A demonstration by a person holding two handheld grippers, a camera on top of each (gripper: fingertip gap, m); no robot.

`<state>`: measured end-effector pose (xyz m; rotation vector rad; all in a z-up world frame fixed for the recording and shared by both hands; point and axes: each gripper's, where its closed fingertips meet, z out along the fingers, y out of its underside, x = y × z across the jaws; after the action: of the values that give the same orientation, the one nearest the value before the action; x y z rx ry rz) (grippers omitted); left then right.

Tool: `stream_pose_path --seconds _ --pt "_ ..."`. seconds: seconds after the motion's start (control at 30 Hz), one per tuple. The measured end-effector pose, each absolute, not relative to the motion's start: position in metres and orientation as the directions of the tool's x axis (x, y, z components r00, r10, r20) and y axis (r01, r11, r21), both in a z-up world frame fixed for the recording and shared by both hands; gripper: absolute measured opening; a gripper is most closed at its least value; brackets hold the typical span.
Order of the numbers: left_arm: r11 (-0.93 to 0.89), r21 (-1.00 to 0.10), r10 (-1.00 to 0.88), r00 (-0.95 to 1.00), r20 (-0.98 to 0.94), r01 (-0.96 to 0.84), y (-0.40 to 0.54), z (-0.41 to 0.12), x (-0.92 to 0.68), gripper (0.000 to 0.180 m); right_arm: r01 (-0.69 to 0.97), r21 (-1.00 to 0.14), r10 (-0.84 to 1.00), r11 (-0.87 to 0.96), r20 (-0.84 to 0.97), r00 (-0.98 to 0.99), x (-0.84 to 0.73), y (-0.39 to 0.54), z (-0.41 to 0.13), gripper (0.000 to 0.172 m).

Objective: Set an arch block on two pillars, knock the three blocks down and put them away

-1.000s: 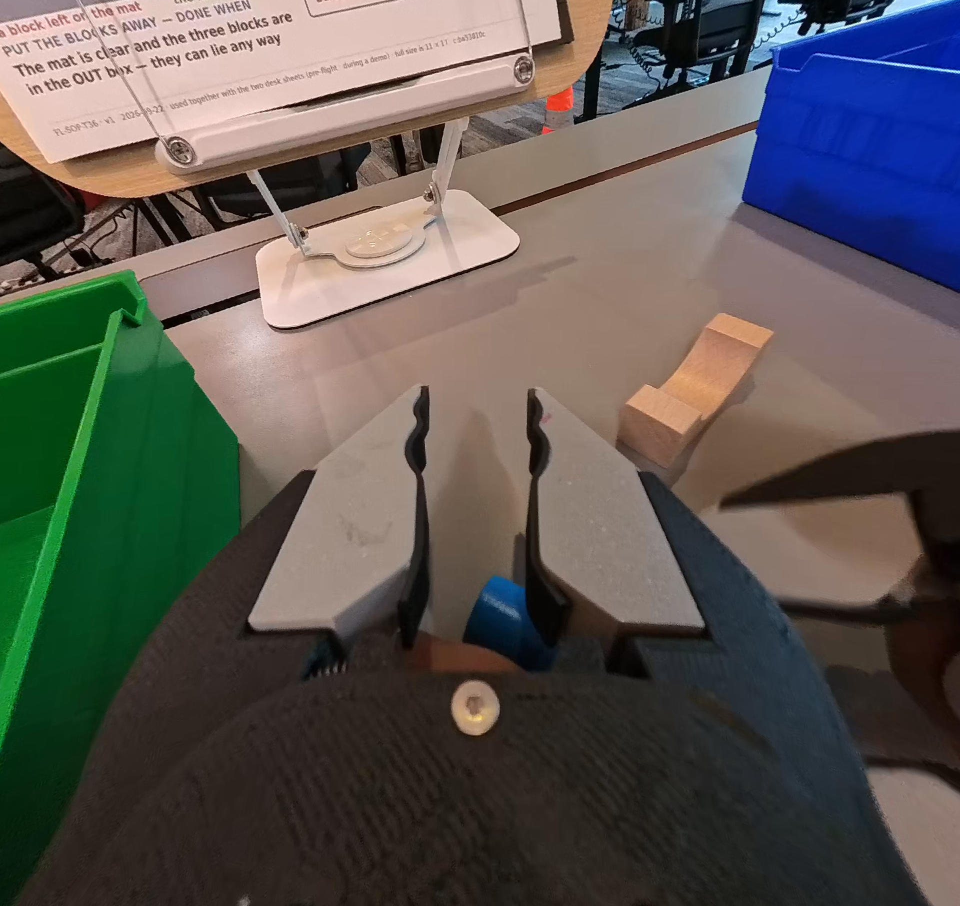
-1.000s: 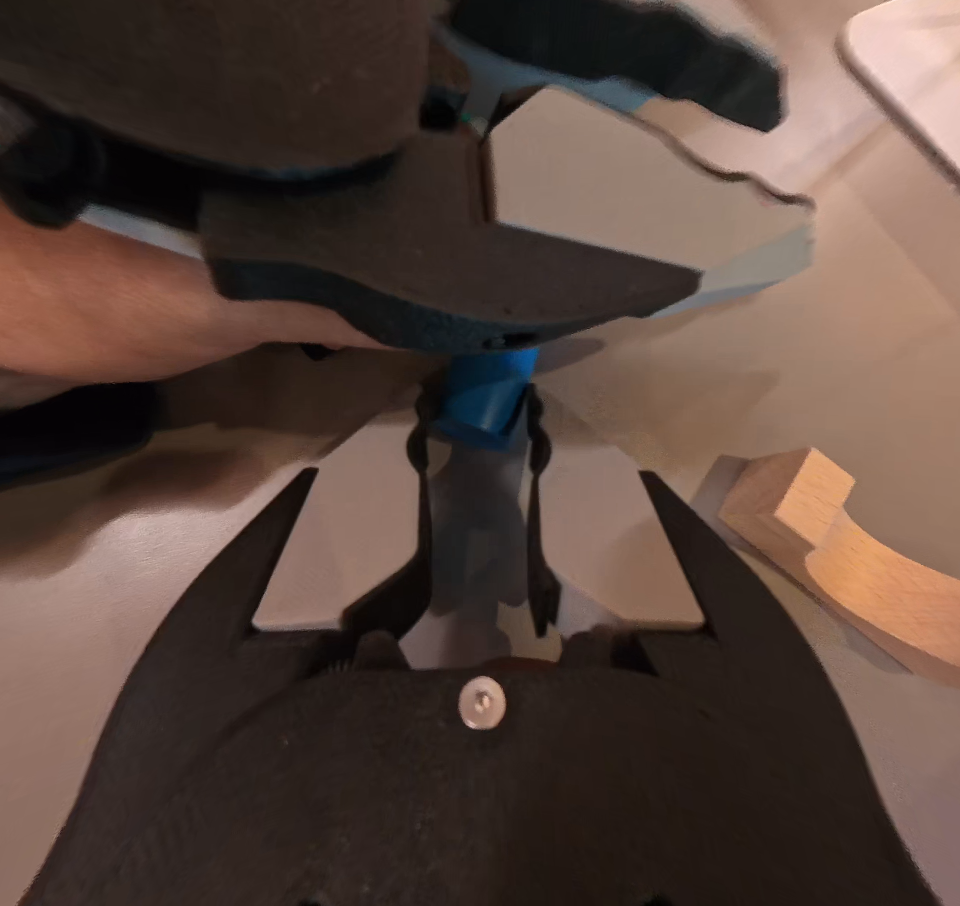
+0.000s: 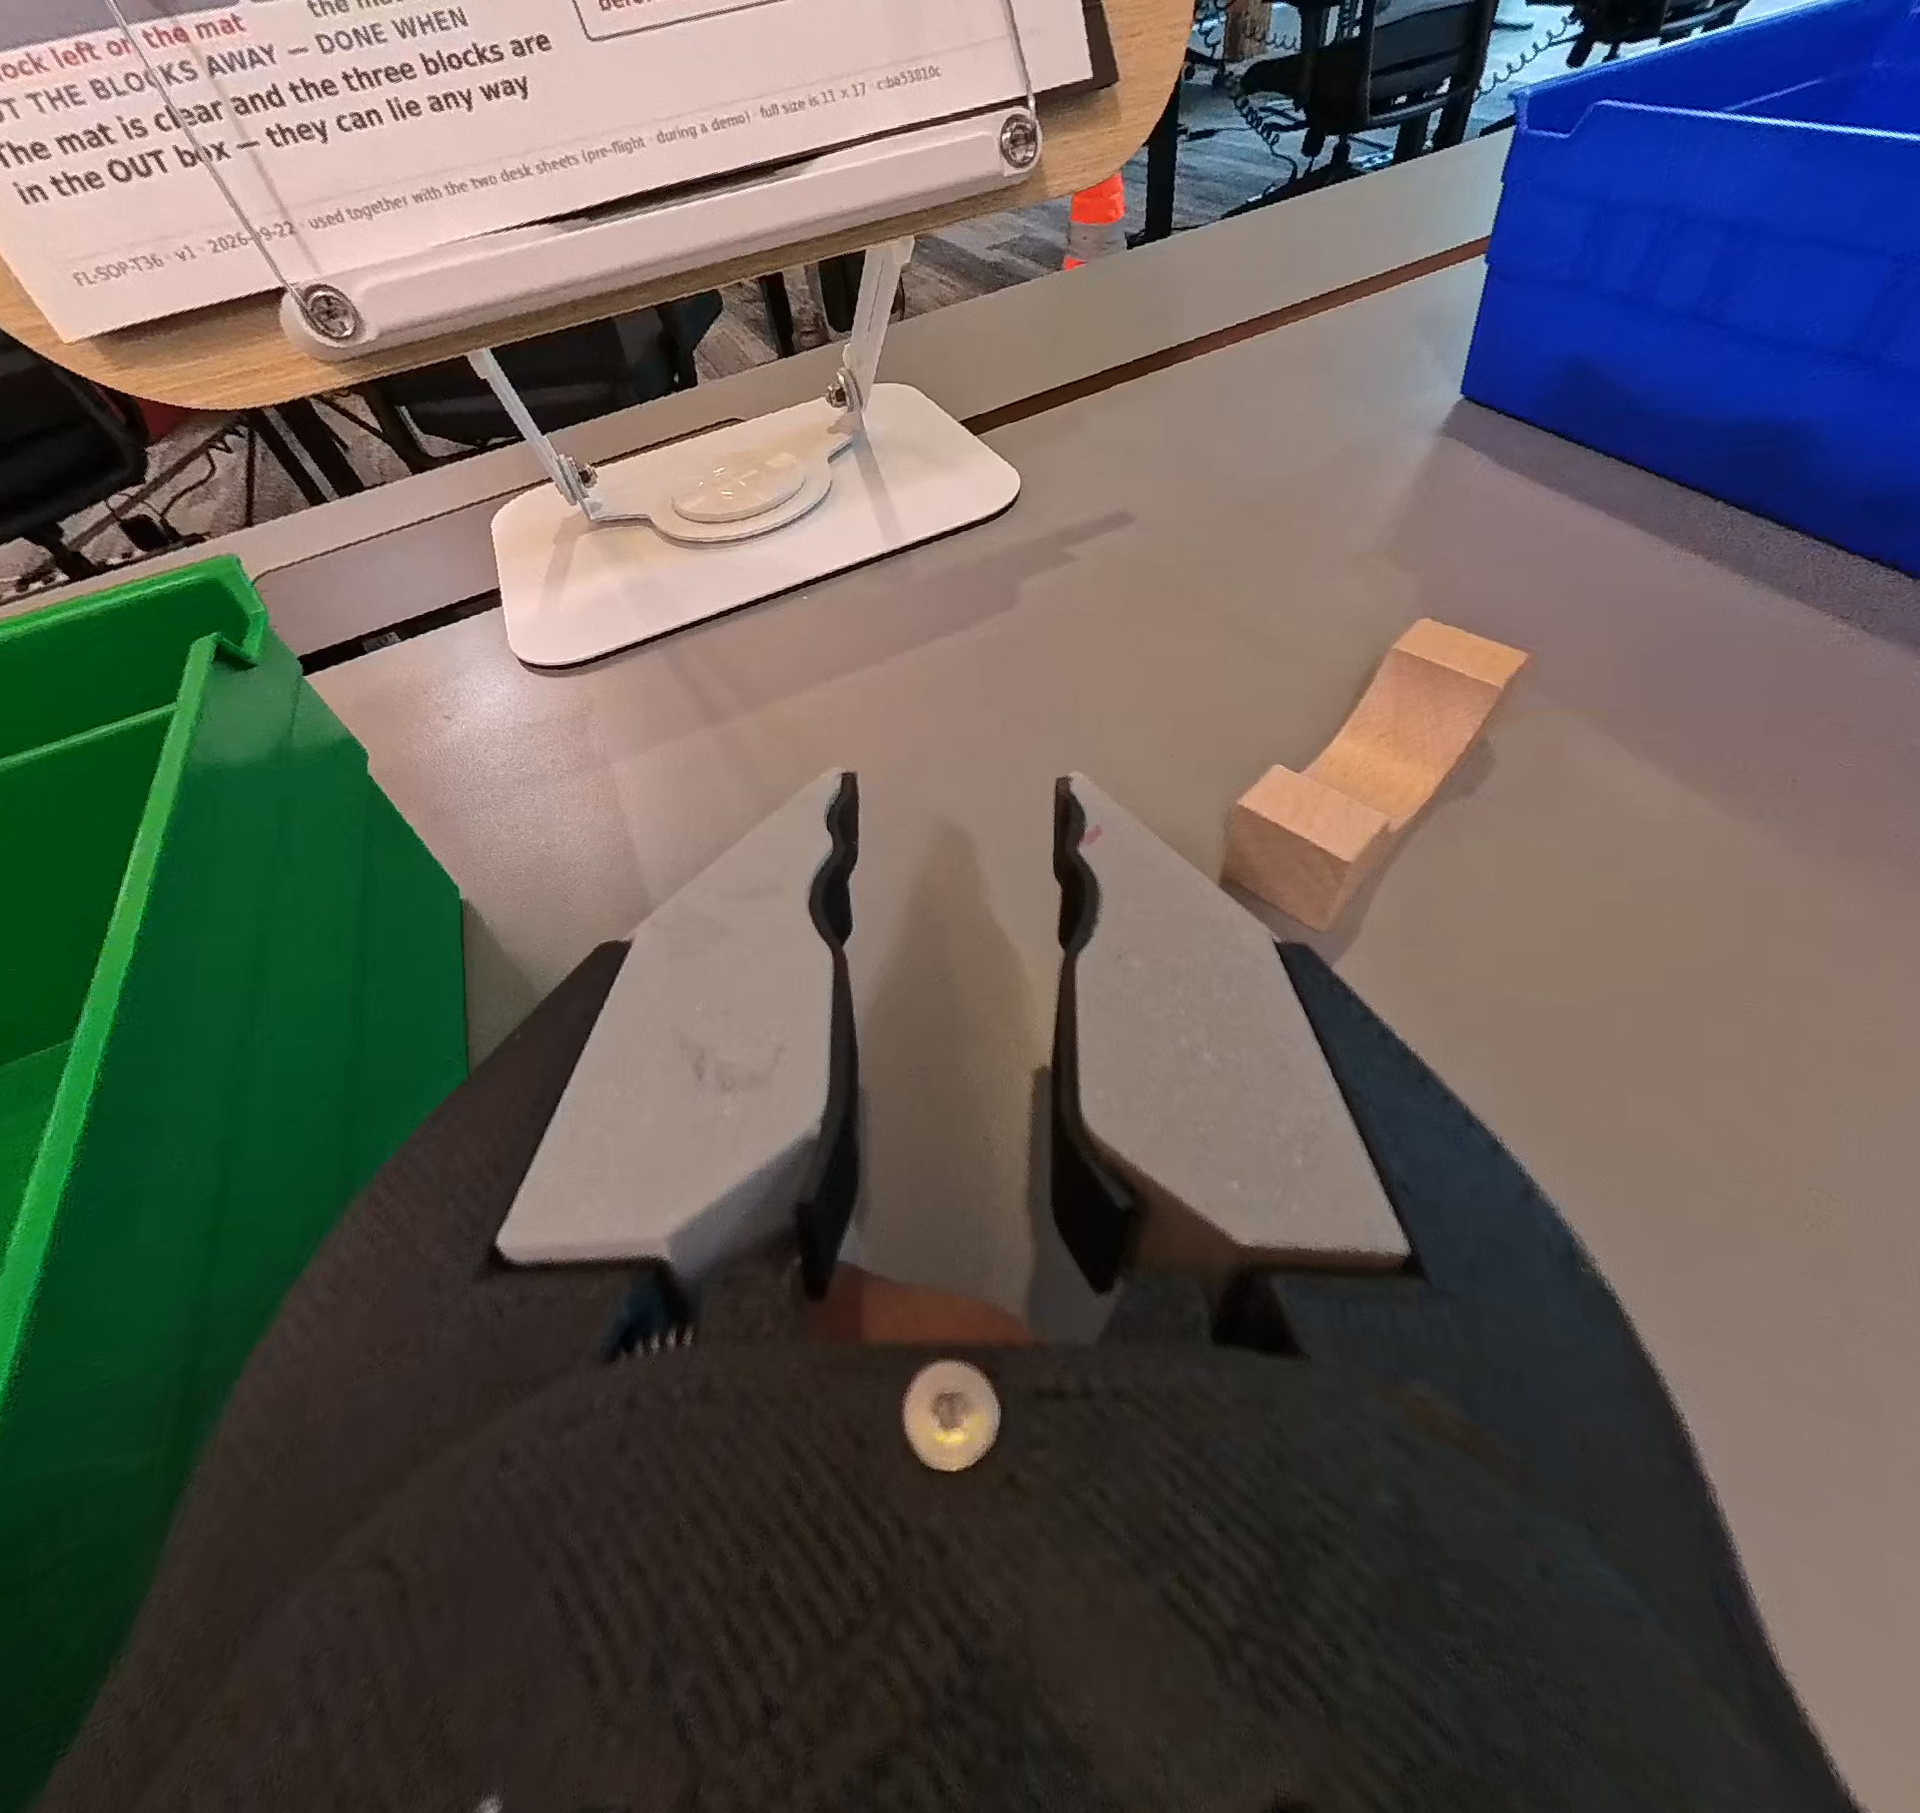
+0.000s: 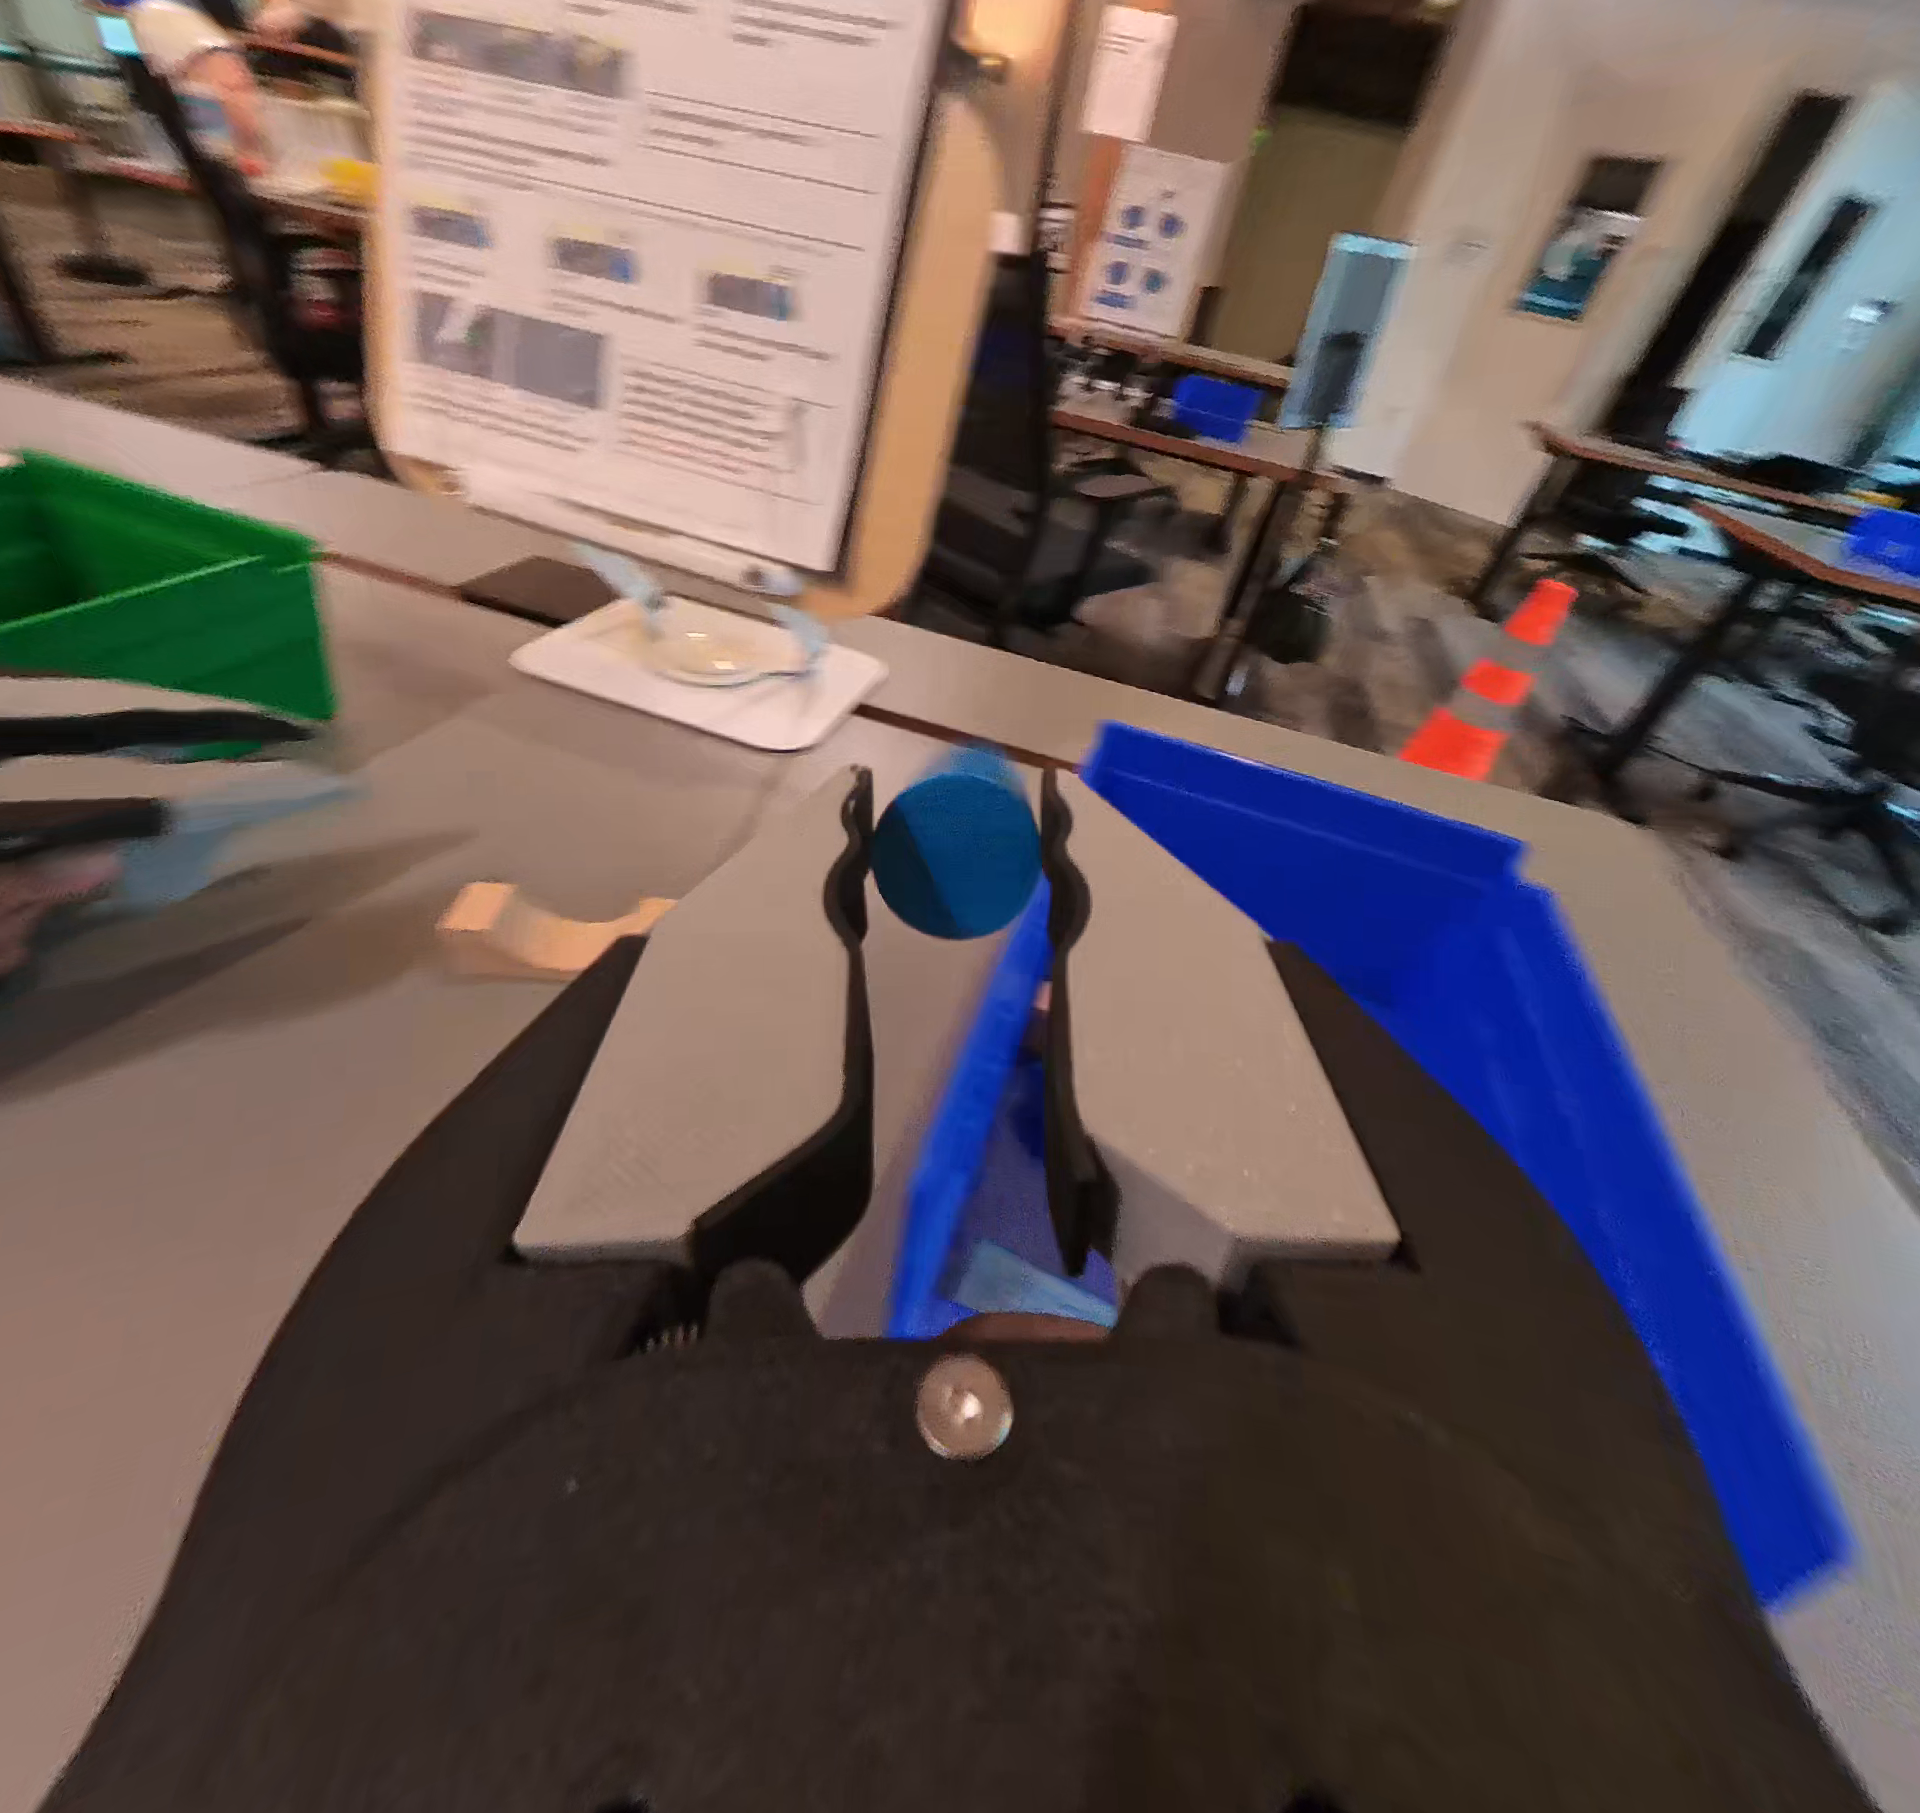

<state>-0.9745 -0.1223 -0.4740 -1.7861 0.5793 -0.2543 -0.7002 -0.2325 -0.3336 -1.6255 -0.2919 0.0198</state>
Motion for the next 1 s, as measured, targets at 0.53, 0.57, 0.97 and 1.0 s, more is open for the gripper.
stream_pose_path --seconds 0.53,0.57,0.97,1.0 --pt "-0.179 -0.93 -0.664 0.737 -0.127 -0.322 -0.145 -0.482 -0.937 0.038 -0.003 -0.92 0.175 -0.392 -0.078 0.982 -0.622 -0.164 -0.442 0.0" --pt "-0.182 -0.929 -0.663 0.738 -0.126 -0.322 -0.145 -0.482 -0.937 0.038 -0.006 -0.924 0.178 -0.382 -0.08 0.981 -0.622 -0.165 -0.439 0.0" --pt "-0.174 -0.919 -0.644 0.747 -0.165 -0.353 -0.144 -0.484 -0.937 0.037 0.179 -0.919 0.091 -0.352 0.157 0.983 -0.623 -0.157 -0.449 0.0" --pt "-0.175 -0.919 -0.644 0.747 -0.165 -0.353 -0.143 -0.484 -0.937 0.037 0.178 -0.921 0.093 -0.345 0.155 0.983 -0.624 -0.157 -0.447 0.0"
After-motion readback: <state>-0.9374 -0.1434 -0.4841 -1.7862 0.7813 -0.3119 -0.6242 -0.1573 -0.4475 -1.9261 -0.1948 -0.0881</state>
